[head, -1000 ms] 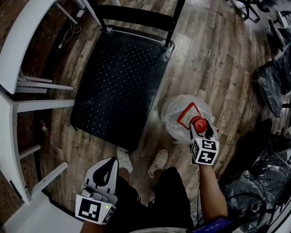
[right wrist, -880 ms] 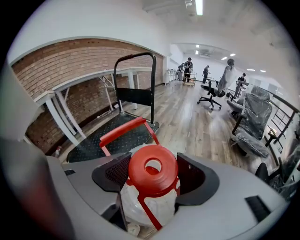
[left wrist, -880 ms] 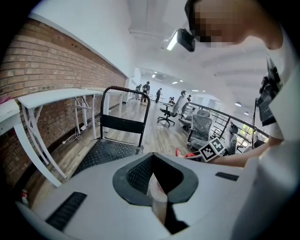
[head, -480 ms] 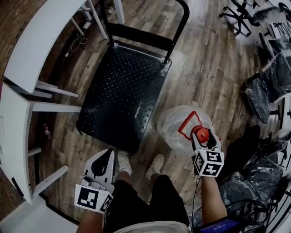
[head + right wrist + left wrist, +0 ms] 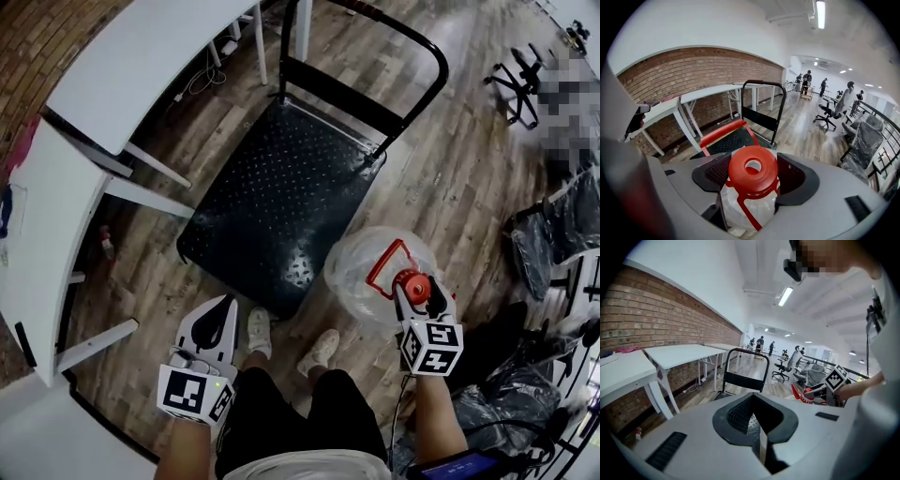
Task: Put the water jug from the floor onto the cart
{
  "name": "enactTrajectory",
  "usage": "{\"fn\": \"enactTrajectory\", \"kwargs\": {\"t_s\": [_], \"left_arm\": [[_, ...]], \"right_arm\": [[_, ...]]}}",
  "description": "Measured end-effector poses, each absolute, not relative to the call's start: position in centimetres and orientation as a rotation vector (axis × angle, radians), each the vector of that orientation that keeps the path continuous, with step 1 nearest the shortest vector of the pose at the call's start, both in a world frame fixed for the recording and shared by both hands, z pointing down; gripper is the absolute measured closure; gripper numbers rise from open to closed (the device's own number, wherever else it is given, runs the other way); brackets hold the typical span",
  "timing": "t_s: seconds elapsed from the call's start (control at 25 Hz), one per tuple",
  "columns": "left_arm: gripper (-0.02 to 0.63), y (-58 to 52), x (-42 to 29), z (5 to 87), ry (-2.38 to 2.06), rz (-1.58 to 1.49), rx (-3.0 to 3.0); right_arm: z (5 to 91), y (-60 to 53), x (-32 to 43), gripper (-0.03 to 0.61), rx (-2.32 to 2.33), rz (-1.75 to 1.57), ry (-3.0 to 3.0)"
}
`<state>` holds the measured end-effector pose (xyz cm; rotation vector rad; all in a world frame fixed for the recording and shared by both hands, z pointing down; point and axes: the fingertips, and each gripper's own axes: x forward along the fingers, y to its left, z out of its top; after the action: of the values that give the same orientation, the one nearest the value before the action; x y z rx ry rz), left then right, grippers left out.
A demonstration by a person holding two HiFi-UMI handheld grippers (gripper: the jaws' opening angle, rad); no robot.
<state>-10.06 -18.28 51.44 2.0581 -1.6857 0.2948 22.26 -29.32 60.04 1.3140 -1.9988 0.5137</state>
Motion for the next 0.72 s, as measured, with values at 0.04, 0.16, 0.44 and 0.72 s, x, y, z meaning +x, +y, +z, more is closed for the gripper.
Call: {"fn": "enactTrajectory", "kwargs": {"t_s": [0.04,0.16,0.44,0.72], "left_arm": [[0.615,-17.9,-11.2,51.4,-1.705,0.288,2.042],[0.615,-16.5,-14.6,51.2,-1.769,0.281,1.974],[0.615,-13.4,-20.9,50.8,-1.893,0.275,1.83],[0.615,-9.2,-24.9,51.7,-1.972,0.24,1.688]], "right_arm": [[60.0,-29.4,21.0,0.268,1.293,0.508,-2.01],[60.0,-30.0,16.5,0.268,1.213,0.493,-2.051],[60.5,-30.7,6.9,0.27,1.038,0.473,-2.138],[62.8,-29.7,-1.3,0.268,0.88,0.454,-2.186]]}}
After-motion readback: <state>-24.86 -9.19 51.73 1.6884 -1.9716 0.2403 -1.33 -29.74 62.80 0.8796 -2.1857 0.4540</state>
